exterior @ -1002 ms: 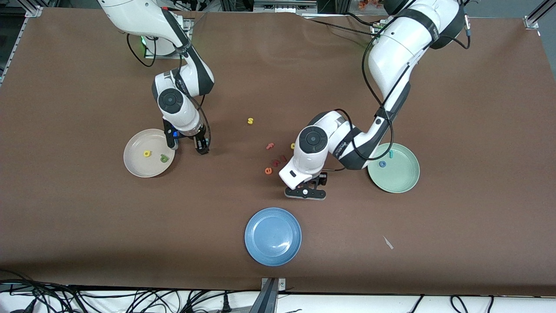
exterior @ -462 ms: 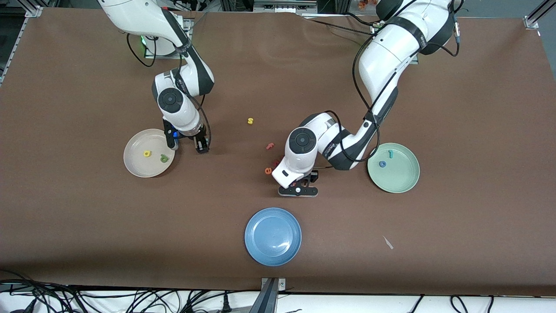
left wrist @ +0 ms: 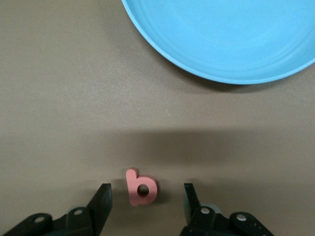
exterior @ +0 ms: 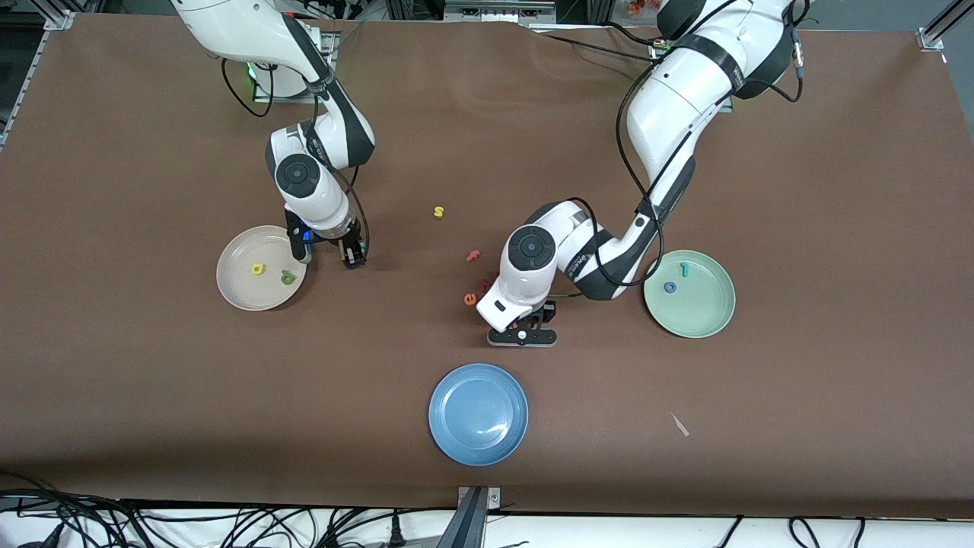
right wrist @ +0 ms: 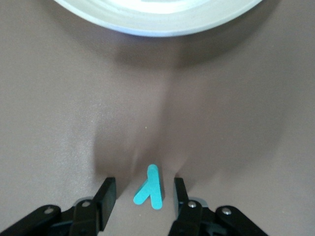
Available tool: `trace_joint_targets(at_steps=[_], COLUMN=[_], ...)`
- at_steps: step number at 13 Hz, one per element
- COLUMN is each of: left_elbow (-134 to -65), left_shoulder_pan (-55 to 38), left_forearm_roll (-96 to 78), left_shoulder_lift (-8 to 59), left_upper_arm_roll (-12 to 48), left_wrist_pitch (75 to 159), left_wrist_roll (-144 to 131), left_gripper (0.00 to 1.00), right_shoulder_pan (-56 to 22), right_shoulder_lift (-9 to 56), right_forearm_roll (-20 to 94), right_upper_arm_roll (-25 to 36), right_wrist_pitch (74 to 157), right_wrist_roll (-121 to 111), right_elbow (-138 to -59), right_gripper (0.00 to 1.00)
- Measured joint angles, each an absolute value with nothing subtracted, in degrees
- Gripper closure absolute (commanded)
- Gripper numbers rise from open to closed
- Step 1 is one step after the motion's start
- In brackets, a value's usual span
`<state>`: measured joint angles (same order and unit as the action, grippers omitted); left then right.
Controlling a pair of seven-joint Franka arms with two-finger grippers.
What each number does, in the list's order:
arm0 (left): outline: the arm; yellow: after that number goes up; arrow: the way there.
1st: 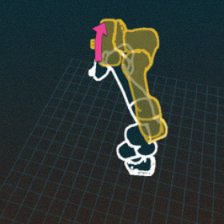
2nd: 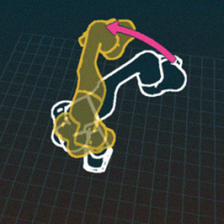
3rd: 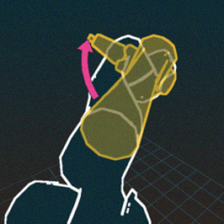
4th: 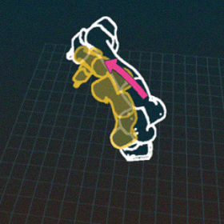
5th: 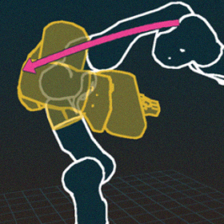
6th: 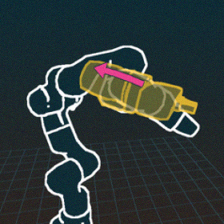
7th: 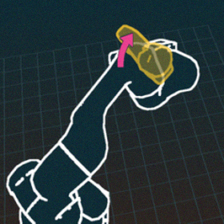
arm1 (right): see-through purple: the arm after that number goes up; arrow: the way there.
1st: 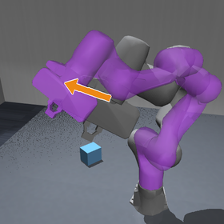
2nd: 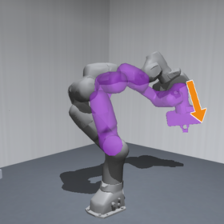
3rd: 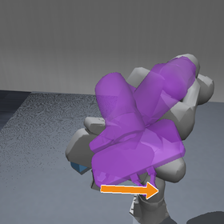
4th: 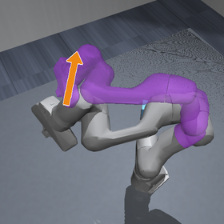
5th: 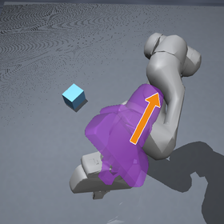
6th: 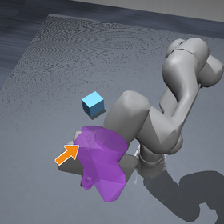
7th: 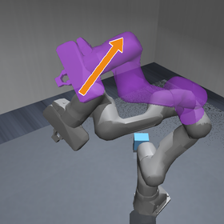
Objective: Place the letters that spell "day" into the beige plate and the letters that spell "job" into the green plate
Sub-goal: 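Grasp the cyan y with the right gripper while the left gripper reaches, then close the left gripper on the pink b while the right gripper lifts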
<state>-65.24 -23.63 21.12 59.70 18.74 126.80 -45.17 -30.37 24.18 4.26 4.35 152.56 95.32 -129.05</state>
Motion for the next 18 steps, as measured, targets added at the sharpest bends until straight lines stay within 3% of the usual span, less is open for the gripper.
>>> trace_joint_targets(at_steps=[5,7,9,12,13,15,18], left_elbow=[-65.2,-65.2,-65.2,-65.2,-65.1,-65.1,-65.0], left_shoulder_pan=[-23.6,-23.8,-24.0,-24.1,-24.1,-24.1,-24.1], left_forearm_roll=[21.1,21.1,21.1,21.1,21.1,21.1,21.1], left_shoulder_lift=[60.2,60.5,60.7,60.8,60.8,60.8,60.8], left_upper_arm_roll=[17.9,17.9,17.9,17.9,17.9,17.9,17.9], left_wrist_pitch=[128.1,128.2,128.2,128.2,128.2,128.2,128.2], left_wrist_roll=[-45.2,-45.3,-45.3,-45.3,-45.3,-45.3,-45.3], left_gripper=[0.36,0.40,0.53,0.86,0.92,0.99,0.98], right_shoulder_pan=[-30.4,-30.4,-30.4,-30.4,-30.4,-30.4,-30.4], right_shoulder_lift=[24.1,24.1,24.1,24.1,24.1,24.1,24.1], right_forearm_roll=[4.2,4.2,4.2,4.2,4.2,4.2,4.2], right_upper_arm_roll=[4.5,4.5,4.5,4.6,4.6,4.6,4.6], right_wrist_pitch=[152.6,152.6,152.6,152.6,152.6,152.6,152.4], right_wrist_roll=[94.7,94.2,94.0,93.7,93.6,93.3,91.8], right_elbow=[-129.0,-128.9,-128.9,-128.9,-128.9,-128.8,-128.8], right_gripper=[0.68,0.69,0.76,0.81,0.83,0.91,0.96])
